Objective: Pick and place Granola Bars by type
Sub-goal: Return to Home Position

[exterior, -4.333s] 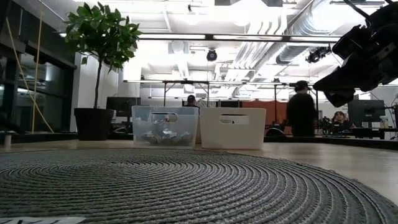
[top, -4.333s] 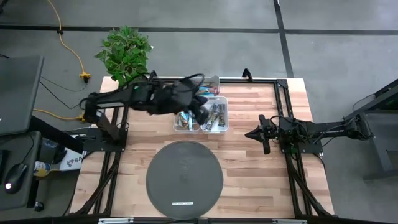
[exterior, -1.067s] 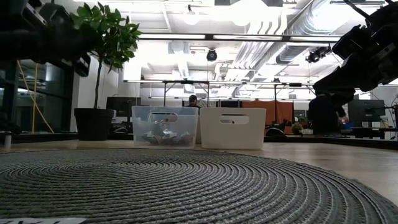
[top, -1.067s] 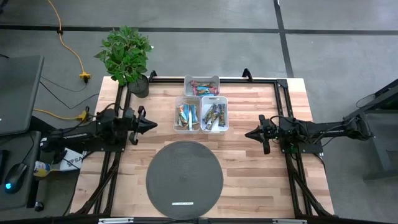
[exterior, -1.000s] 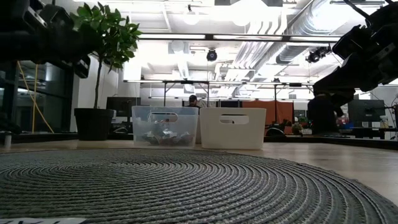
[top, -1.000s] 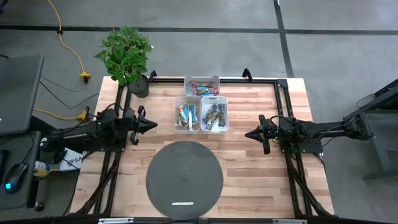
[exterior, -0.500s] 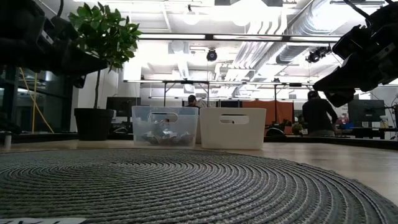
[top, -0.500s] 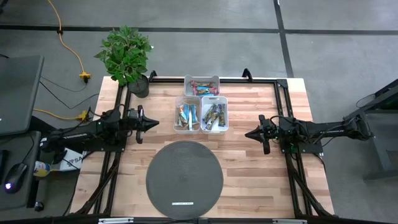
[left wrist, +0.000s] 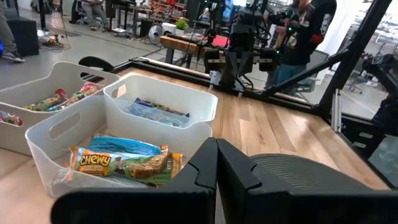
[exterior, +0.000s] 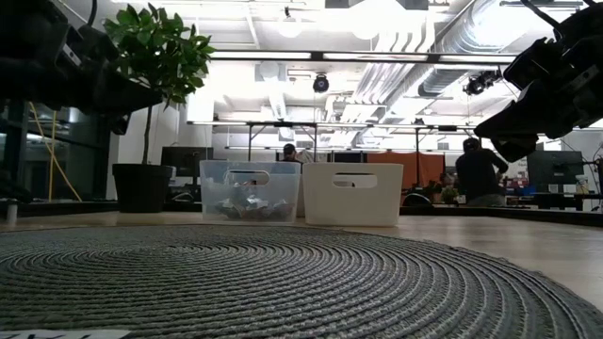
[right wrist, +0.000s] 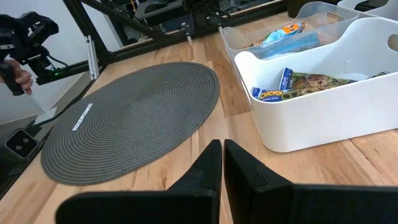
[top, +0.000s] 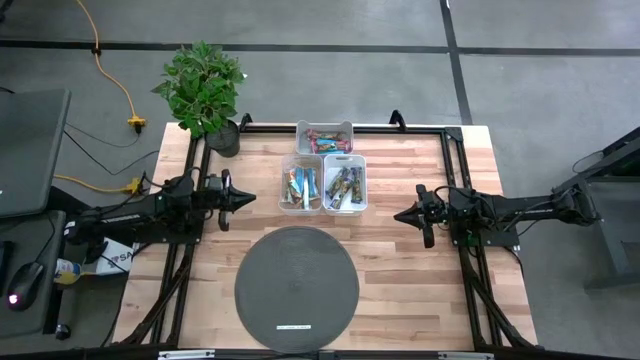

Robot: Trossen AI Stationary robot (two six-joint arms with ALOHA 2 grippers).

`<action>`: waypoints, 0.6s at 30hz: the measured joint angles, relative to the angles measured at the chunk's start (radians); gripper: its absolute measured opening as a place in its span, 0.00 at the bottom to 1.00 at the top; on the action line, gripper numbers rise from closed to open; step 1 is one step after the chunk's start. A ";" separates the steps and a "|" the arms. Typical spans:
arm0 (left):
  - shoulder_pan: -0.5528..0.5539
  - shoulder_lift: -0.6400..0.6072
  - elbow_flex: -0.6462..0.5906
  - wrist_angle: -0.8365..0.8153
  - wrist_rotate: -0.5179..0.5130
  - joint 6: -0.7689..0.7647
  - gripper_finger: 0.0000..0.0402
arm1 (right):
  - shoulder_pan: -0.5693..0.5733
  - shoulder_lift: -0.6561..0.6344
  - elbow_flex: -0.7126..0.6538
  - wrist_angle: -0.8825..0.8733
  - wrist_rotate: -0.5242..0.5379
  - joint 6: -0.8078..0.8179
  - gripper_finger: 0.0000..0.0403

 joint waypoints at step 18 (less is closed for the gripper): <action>0.000 0.002 0.000 -0.001 -0.010 0.023 0.00 | 0.000 0.000 0.000 0.000 0.000 0.000 0.00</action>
